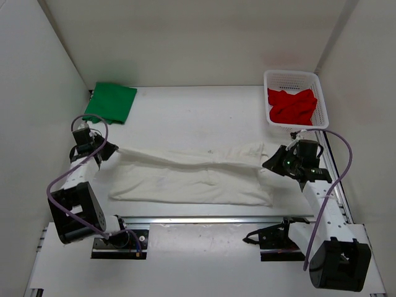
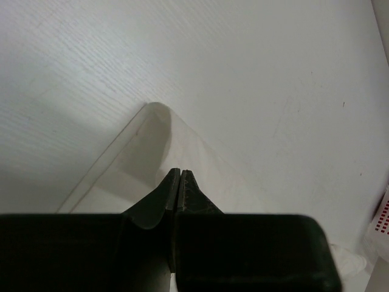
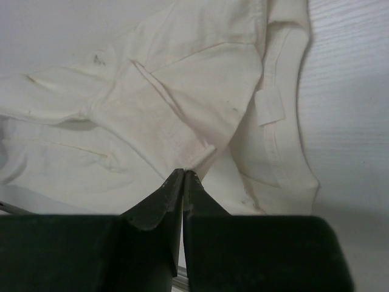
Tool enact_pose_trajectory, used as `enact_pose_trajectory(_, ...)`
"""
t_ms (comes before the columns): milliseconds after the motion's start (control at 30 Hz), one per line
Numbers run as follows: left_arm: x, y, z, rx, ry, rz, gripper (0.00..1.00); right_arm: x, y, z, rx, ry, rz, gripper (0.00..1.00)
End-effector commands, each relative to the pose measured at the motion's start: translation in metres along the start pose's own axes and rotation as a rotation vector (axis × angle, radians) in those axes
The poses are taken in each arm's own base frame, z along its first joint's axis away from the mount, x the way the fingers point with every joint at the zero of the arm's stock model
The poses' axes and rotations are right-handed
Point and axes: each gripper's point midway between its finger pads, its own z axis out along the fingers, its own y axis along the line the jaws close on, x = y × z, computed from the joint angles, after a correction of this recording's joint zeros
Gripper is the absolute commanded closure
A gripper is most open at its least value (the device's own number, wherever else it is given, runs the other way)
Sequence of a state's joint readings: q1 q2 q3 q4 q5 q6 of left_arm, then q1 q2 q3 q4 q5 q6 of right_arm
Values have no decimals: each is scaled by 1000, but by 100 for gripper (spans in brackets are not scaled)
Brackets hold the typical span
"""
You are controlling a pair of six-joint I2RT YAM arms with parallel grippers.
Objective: Fold and stack the t-shirts
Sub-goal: Fold the other side of the tshirt into a rectangle
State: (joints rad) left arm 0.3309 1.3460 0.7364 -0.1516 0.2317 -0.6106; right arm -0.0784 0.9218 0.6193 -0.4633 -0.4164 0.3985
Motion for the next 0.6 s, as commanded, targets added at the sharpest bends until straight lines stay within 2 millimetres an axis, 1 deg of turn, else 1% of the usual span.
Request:
enact_pose_trajectory(0,-6,0,-18,22,-57,-5,100,9,2,-5,-55,-32,39,100)
enact_pose_trajectory(33,-6,-1,-21,21,-69,3,100,18,0,-3,-58,-16,48,100)
enact_pose_trajectory(67,-1,0,-21,18,-66,8,100,21,1,-4,-57,-19,45,100)
enact_pose_trajectory(100,1,5,-24,5,-77,11,100,29,0,-3,-60,-3,59,100)
enact_pose_trajectory(133,-1,2,-26,12,-89,5,100,34,1,-3,-65,5,59,100)
enact_pose_trajectory(167,6,9,-25,1,-81,0,100,44,1,-1,-64,20,69,100)
enact_pose_trajectory(200,3,10,-27,-5,-94,-2,100,56,1,-1,-67,40,82,100)
enact_pose_trajectory(233,5,13,-26,-15,-92,6,100,57,1,-1,-62,28,93,100)
enact_pose_trajectory(267,7,13,-27,-18,-87,10,100,63,-1,-1,-53,26,89,100)
enact_pose_trajectory(300,5,16,-28,-37,-102,23,100,70,3,-2,-60,34,84,100)
enact_pose_trajectory(333,4,17,-30,-52,-120,34,100,72,4,-2,-53,36,87,100)
enact_pose_trajectory(367,2,17,-33,-56,-136,46,100,73,1,-3,-29,24,81,100)
enact_pose_trajectory(433,6,24,-33,-82,-143,62,100,79,-3,-1,-2,30,103,100)
enact_pose_trajectory(467,10,25,-32,-85,-136,60,93,81,-6,-1,13,32,119,100)
enact_pose_trajectory(500,10,27,-32,-90,-136,59,89,81,-6,0,14,28,124,100)
enact_pose_trajectory(533,11,30,-31,-93,-136,50,81,80,-10,0,23,22,140,100)
enact_pose_trajectory(567,12,31,-32,-86,-132,38,69,79,-9,-2,18,11,137,97)
